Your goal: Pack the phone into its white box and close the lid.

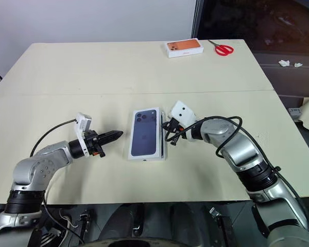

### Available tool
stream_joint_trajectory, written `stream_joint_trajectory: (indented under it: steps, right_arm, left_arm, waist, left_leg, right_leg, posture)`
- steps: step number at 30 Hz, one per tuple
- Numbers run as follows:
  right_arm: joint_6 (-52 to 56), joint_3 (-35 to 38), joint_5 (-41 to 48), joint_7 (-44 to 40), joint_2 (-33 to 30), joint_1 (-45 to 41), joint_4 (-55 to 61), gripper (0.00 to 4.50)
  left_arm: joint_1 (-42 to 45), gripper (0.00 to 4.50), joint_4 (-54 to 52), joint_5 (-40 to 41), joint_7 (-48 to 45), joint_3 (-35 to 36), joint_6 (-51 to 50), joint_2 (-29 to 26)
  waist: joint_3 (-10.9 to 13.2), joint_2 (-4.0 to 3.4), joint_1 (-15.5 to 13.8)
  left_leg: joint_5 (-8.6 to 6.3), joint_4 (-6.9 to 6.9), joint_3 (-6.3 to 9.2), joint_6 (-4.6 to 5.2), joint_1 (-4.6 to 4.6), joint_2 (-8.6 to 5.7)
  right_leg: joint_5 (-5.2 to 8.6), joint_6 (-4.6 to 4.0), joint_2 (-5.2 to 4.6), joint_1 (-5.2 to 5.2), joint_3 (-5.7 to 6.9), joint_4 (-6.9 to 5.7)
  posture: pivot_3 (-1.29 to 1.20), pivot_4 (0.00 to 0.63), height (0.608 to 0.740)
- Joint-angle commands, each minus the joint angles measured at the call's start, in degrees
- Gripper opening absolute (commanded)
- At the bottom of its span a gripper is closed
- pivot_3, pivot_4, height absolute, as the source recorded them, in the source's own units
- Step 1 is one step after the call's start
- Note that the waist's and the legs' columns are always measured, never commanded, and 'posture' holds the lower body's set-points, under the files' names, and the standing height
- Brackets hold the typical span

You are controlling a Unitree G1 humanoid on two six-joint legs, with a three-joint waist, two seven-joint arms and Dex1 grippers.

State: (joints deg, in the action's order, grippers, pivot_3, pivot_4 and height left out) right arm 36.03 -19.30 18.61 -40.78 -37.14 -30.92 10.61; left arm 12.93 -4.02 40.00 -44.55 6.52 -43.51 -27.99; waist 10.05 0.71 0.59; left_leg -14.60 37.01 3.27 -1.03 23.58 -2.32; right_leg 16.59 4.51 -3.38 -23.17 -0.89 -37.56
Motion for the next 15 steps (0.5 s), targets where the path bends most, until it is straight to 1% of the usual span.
stream_joint_trajectory:
  steps: [1,4,7,15]
  right_arm:
    - [-1.06,0.31,-2.2,-0.72,0.73,-0.33,1.53,0.04]
    - [-0.97,0.26,-3.31,-1.11,1.33,0.04,1.73,0.04]
    - [-0.93,-0.01,-4.49,-1.67,1.61,0.59,2.23,0.04]
    - [-0.88,0.65,-6.54,-3.21,1.87,1.17,2.35,0.04]
  left_arm:
    - [-0.97,0.0,0.97,0.08,0.07,-0.21,0.45,1.73]
    - [-0.9,0.0,0.51,-0.05,0.58,-1.2,-0.18,3.02]
    - [-0.41,0.0,1.26,-2.12,0.23,-3.5,1.16,3.7]
    - [1.58,0.0,0.81,-1.37,0.4,-2.89,0.0,5.38]
  waist:
    - [0.0,0.0,0.03]
    - [0.0,0.0,0.02]
    - [-0.01,-0.01,0.0]
    - [-0.01,-0.01,-0.02]
  left_leg:
    - [0.0,0.0,0.0,0.0,0.0,0.0]
    - [0.0,-0.01,0.0,0.0,0.0,0.0]
    - [0.0,-0.01,0.02,-0.01,0.0,0.0]
    - [0.0,0.01,0.01,-0.01,-0.01,-0.03]
  right_leg:
    - [0.0,0.0,0.0,0.0,0.0,0.0]
    - [0.0,0.0,0.0,-0.01,0.0,0.0]
    - [0.0,0.0,0.0,0.0,0.01,0.0]
    - [0.0,-0.01,-0.03,0.03,0.01,0.0]
  posture:
    - [0.0,0.15,0.74]
    - [0.0,0.15,0.74]
    - [0.0,0.15,0.74]
    - [0.0,0.15,0.74]
